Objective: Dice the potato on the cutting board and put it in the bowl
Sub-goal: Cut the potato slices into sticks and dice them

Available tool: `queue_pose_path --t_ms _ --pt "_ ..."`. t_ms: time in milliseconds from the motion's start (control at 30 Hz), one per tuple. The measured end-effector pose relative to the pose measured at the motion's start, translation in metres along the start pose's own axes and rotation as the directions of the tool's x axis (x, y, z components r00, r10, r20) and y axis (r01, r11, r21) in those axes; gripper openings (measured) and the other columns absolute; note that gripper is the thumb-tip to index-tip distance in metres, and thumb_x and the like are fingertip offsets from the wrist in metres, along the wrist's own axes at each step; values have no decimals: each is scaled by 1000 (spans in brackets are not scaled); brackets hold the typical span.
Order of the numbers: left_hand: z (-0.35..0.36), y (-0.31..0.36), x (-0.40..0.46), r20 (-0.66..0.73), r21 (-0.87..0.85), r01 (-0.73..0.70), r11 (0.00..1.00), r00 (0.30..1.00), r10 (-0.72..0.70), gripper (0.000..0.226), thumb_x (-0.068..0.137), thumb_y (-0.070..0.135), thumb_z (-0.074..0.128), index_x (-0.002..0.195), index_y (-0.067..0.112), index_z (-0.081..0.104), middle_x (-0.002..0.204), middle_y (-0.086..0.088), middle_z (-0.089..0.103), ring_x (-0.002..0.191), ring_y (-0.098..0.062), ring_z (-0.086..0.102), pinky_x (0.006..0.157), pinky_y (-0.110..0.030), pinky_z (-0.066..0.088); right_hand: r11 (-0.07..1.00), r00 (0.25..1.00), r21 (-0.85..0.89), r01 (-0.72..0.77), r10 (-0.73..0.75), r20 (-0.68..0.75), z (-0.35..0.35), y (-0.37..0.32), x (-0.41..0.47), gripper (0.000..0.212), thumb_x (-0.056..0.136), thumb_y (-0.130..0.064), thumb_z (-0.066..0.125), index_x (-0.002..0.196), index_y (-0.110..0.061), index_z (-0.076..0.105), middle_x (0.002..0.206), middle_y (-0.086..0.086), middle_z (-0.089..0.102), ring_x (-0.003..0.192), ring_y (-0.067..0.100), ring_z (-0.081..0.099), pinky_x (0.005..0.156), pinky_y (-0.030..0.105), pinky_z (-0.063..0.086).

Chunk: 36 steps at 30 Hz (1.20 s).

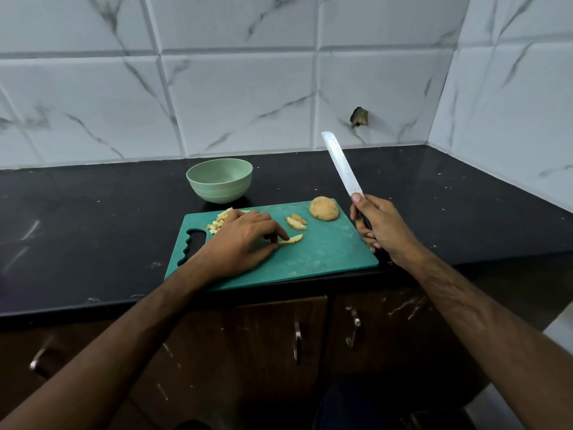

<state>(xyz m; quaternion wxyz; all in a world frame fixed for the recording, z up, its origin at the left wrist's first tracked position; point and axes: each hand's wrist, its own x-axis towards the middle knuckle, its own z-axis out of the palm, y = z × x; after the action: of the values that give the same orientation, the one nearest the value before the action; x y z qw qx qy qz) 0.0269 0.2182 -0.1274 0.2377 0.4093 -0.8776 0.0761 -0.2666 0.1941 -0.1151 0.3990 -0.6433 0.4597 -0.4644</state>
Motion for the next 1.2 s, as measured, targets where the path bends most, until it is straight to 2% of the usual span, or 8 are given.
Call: queue_pose_path --t_ms 133,267,400,533,633,733,900,1200 --pt "-2 4 -3 -20 -12 5 1000 1000 -5 19 95 31 63 113 32 68 96 19 60 98 -2 56 81 -34 33 998 1000 -56 -18 19 8 1 -6 -1 42 108 -40 45 87 -6 56 49 0 36 37 11 28 40 24 29" --pt "-3 4 -5 -51 -4 8 1000 999 -8 21 94 30 61 114 32 67 95 19 59 98 -4 56 79 -34 33 941 991 -331 -67 102 90 1 -24 -10 39 106 -40 49 82 -11 58 49 -3 43 40 12 38 41 26 37" --pt "-3 3 -6 -20 -41 15 999 1000 -16 18 94 30 65 111 34 67 91 20 57 94 -1 55 79 -34 33 763 933 -646 -23 248 260 7 -53 -39 40 108 -44 41 88 -14 58 52 -1 57 36 15 48 42 27 44" --pt "-2 2 -5 -5 -76 4 997 1000 -5 16 94 32 66 110 34 68 90 20 57 92 0 55 79 -35 34 555 923 -830 57 288 256 13 -64 -64 38 108 -49 34 85 -25 53 63 2 66 37 11 56 47 29 49" --pt "-2 2 -5 1 -79 15 997 1000 -15 18 94 33 65 111 33 70 92 19 57 93 -1 54 78 -33 30 440 938 -894 89 264 224 16 -64 -73 41 107 -55 32 86 -27 54 79 -1 67 55 12 66 59 33 54" --pt "-2 2 -5 11 -90 12 996 1000 -11 17 95 32 66 111 33 71 92 20 56 92 0 54 78 -34 31 379 941 -919 106 261 216 15 -61 -77 42 106 -57 31 89 -27 56 85 -5 63 76 13 64 67 36 52" --pt "-2 1 -5 21 -111 9 994 1000 -7 17 95 32 66 110 33 72 93 19 58 92 -1 54 79 -36 36 320 947 -941 113 252 199 16 -58 -88 41 107 -55 30 79 -28 44 82 -6 54 71 9 55 57 29 38" --pt "-2 1 -4 28 -89 19 996 999 -17 17 95 34 65 111 35 73 91 21 54 92 2 50 76 -31 26 267 961 -953 141 195 197 28 -53 -82 38 108 -51 28 84 -28 47 77 -7 51 66 8 51 57 31 37"
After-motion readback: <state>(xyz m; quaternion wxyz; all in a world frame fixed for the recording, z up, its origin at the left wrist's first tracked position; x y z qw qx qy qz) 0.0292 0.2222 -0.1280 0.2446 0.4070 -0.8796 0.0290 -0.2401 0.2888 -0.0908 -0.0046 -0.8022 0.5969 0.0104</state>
